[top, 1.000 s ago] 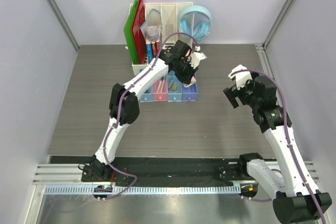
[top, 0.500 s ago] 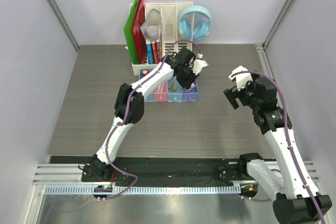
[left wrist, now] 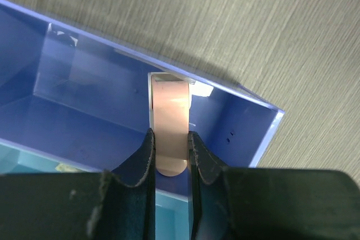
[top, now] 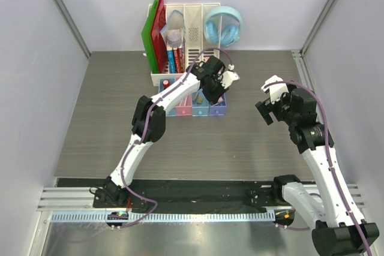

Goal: Sort the stationery into containers
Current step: Place the stapler in the storage box.

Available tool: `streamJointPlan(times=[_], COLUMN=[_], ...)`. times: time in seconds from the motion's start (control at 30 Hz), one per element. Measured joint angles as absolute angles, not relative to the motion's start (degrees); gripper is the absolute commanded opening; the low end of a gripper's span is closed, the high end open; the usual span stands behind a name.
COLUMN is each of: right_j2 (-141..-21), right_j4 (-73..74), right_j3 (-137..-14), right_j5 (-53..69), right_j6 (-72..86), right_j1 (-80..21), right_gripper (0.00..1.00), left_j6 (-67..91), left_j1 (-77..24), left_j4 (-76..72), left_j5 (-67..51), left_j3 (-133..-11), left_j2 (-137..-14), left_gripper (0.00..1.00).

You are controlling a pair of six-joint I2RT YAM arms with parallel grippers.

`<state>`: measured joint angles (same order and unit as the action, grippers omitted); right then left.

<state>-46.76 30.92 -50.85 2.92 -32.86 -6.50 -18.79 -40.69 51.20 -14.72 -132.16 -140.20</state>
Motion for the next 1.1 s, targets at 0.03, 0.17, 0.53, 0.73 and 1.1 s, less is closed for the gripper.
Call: streamJointPlan(times=[0.03, 0.17, 0.53, 0.73, 1.1], right_j2=[-46.8, -46.8, -46.9, -46.9, -46.9], right_j4=[30.9, 30.9, 30.9, 30.9, 30.9], right_j3=[-50.9, -50.9, -50.8, -50.8, -50.8], right_j5=[2.9, 3.0, 3.1, 3.1, 3.1], right_j6=[-32.9, -32.9, -32.8, -32.8, -32.8], right_j1=[-6.5, -6.5, -6.5, -6.5, -6.5], right_gripper=[1.0, 1.0, 1.0, 1.0, 1.0], left_j6=[-19.4, -20.5, -21.7, -21.0, -17.1], left_j1=[-40.9, -41.4, -41.7, -41.7, -41.3], left_j4=[51.4, 51.9, 51.9, 50.3, 41.6], left_j5=[-14.7, -14.4, -14.6, -14.0, -5.5], left_j3=[-132.0, -131.6, -131.4, -130.6, -126.4], left_j2=[-140.2, -140.2, -140.2, -140.0, -130.6], left_gripper=[0.09, 0.28, 0.62, 0.64, 0.86])
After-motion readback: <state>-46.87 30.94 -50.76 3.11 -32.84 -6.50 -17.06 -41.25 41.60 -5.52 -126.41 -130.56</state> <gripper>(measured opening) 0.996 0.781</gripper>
